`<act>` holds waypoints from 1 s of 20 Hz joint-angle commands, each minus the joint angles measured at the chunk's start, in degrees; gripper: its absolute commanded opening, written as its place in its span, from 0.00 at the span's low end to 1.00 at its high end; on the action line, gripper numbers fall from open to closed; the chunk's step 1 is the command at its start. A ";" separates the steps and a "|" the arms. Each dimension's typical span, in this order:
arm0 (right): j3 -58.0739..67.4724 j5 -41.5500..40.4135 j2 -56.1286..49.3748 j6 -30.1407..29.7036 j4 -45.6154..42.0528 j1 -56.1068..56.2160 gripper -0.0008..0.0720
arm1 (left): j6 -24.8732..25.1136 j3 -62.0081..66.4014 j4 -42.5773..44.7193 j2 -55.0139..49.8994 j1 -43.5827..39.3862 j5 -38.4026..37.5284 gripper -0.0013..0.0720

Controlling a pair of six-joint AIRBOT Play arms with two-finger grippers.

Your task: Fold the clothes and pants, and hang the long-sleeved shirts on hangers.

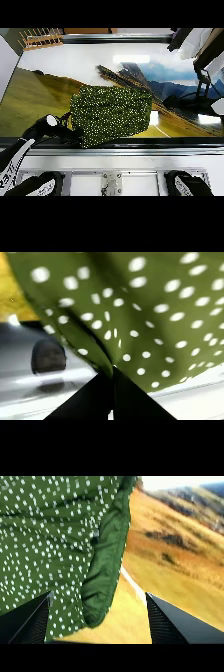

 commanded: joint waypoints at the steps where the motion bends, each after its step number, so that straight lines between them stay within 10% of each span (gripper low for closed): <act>1: -7.02 2.25 -0.85 -1.49 0.44 0.00 0.87 | -0.09 1.46 0.35 2.51 -1.07 1.66 0.02; 5: -17.49 0.50 -7.13 -6.01 10.36 0.00 1.00 | -0.09 1.49 0.37 6.95 -1.07 2.69 0.02; 17: -19.41 -12.11 -23.80 -18.01 33.92 4.59 0.98 | -0.09 1.36 0.33 7.15 -1.07 3.32 0.02; 18: -19.41 -13.27 -23.80 -18.03 33.88 5.40 0.88 | -0.09 1.36 0.33 7.15 -1.07 3.52 0.02; 20: -19.37 -14.12 -23.78 -18.78 33.48 5.79 0.27 | -0.09 1.36 0.35 7.15 -1.07 3.91 0.02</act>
